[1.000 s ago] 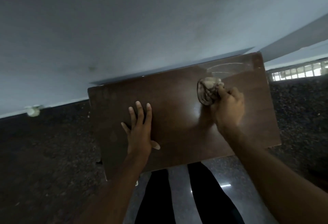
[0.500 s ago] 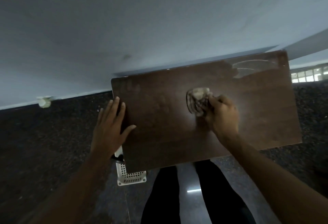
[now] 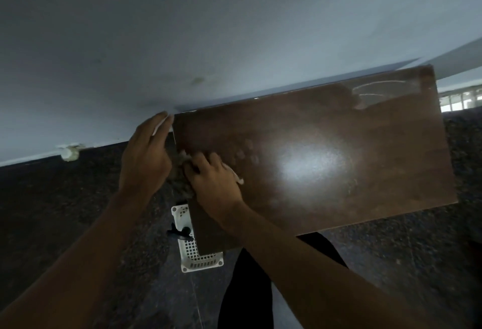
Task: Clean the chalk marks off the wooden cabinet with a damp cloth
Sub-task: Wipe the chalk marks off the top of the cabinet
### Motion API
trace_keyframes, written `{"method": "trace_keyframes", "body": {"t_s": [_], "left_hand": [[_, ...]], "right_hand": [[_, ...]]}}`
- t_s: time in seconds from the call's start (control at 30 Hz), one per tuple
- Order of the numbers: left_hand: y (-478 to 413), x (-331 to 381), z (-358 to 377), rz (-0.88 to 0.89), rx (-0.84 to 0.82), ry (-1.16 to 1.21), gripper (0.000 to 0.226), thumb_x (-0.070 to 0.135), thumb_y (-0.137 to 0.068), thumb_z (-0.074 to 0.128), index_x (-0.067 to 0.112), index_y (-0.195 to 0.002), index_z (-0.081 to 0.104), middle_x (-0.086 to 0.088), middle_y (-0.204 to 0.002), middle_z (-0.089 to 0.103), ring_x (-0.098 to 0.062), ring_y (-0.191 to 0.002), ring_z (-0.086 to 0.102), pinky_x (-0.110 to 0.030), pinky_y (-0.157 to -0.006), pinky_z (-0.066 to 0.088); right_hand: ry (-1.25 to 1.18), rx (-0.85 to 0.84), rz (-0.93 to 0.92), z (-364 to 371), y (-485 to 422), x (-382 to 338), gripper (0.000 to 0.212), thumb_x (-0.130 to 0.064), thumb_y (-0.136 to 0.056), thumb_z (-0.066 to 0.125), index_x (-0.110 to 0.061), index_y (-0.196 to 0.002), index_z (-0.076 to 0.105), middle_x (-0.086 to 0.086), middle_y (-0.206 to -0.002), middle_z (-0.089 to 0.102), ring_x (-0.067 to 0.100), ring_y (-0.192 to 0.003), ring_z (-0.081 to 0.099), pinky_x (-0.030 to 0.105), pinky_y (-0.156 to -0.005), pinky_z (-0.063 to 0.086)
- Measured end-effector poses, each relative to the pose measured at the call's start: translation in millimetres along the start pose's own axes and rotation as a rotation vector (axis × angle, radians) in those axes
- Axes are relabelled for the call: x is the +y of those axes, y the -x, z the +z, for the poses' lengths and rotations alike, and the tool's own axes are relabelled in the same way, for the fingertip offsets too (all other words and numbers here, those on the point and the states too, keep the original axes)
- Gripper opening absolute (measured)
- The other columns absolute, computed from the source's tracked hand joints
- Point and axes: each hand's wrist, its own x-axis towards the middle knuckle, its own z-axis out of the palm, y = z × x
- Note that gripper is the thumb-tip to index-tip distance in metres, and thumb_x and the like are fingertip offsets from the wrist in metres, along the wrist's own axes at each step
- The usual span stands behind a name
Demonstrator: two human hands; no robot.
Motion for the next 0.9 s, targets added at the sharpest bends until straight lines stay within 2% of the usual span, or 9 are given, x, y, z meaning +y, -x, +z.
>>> {"method": "trace_keyframes", "body": {"t_s": [0.13,0.27,0.33,0.4,0.5,0.6,0.67,0.8,0.9], "left_hand": [[2,8,7,0.052,-0.063,0.036,0.038,0.005,-0.103,0.045,-0.004,-0.139,0.052,-0.021,-0.143,0.052,-0.034,-0.131,0.053,-0.047,-0.108,0.047],[9,19,13,0.089,-0.105,0.015,0.042,0.018,-0.104,0.044,-0.002,-0.139,0.054,-0.018,-0.146,0.051,-0.032,-0.132,0.053,-0.044,-0.112,0.044],[9,27,16,0.088,-0.114,0.035,0.041,0.018,-0.104,0.045,0.000,-0.139,0.054,-0.017,-0.147,0.051,-0.031,-0.133,0.052,-0.042,-0.113,0.042],[8,35,20,0.067,-0.115,0.067,0.040,0.015,-0.104,0.043,0.000,-0.140,0.053,-0.016,-0.147,0.050,-0.030,-0.135,0.051,-0.042,-0.114,0.042],[-1,48,24,0.061,-0.124,0.083,0.041,0.013,-0.105,0.041,0.000,-0.142,0.051,-0.017,-0.149,0.048,-0.030,-0.137,0.048,-0.043,-0.114,0.042],[-14,61,25,0.049,-0.161,0.091,0.044,0.019,-0.105,0.039,0.002,-0.144,0.048,-0.015,-0.152,0.045,-0.028,-0.141,0.043,-0.041,-0.118,0.036],[-23,69,27,0.044,-0.216,0.081,0.049,0.028,-0.104,0.037,0.006,-0.148,0.044,-0.012,-0.156,0.040,-0.025,-0.145,0.037,-0.037,-0.121,0.029],[-35,87,32,0.047,-0.323,0.082,0.057,0.037,-0.103,0.042,0.012,-0.154,0.034,-0.007,-0.163,0.026,-0.022,-0.151,0.023,-0.036,-0.124,0.021],[-38,108,34,0.058,-0.354,0.089,0.064,0.043,-0.101,0.049,0.014,-0.156,0.030,-0.005,-0.165,0.019,-0.021,-0.153,0.017,-0.039,-0.123,0.021]], "right_hand": [[0.026,0.003,0.051,-19,66,61,0.049,-0.018,-0.071,0.076,-0.017,-0.119,0.066,0.007,-0.109,0.057,0.031,-0.092,0.056,0.040,-0.061,0.056],[0.022,0.196,0.522,-56,56,119,0.041,-0.005,-0.080,0.067,-0.015,-0.120,0.067,0.012,-0.117,0.058,0.034,-0.102,0.054,0.039,-0.071,0.053],[0.052,0.270,0.622,-59,32,117,0.047,-0.006,-0.079,0.068,-0.017,-0.124,0.064,0.009,-0.119,0.056,0.032,-0.104,0.051,0.036,-0.070,0.049],[0.023,0.255,0.575,-49,18,97,0.049,-0.008,-0.079,0.068,-0.019,-0.126,0.062,0.009,-0.121,0.054,0.031,-0.106,0.049,0.037,-0.074,0.051],[0.036,0.133,0.267,-19,32,61,0.045,-0.018,-0.076,0.070,-0.018,-0.121,0.064,0.010,-0.115,0.053,0.034,-0.098,0.050,0.044,-0.070,0.054],[0.048,0.047,0.029,4,77,41,0.044,-0.035,-0.079,0.048,-0.018,-0.116,0.067,0.004,-0.107,0.050,0.029,-0.091,0.047,0.036,-0.067,0.051],[0.059,-0.005,-0.050,9,117,45,0.043,-0.030,-0.077,0.047,-0.019,-0.112,0.068,0.001,-0.103,0.054,0.026,-0.089,0.045,0.032,-0.065,0.051],[0.103,-0.026,-0.098,-8,170,103,0.041,-0.022,-0.075,0.061,-0.020,-0.116,0.061,0.001,-0.106,0.053,0.028,-0.091,0.047,0.035,-0.064,0.055],[0.109,0.072,0.088,-49,170,157,0.034,-0.025,-0.077,0.071,-0.022,-0.110,0.068,0.002,-0.108,0.054,0.030,-0.093,0.053,0.033,-0.057,0.050]]}}
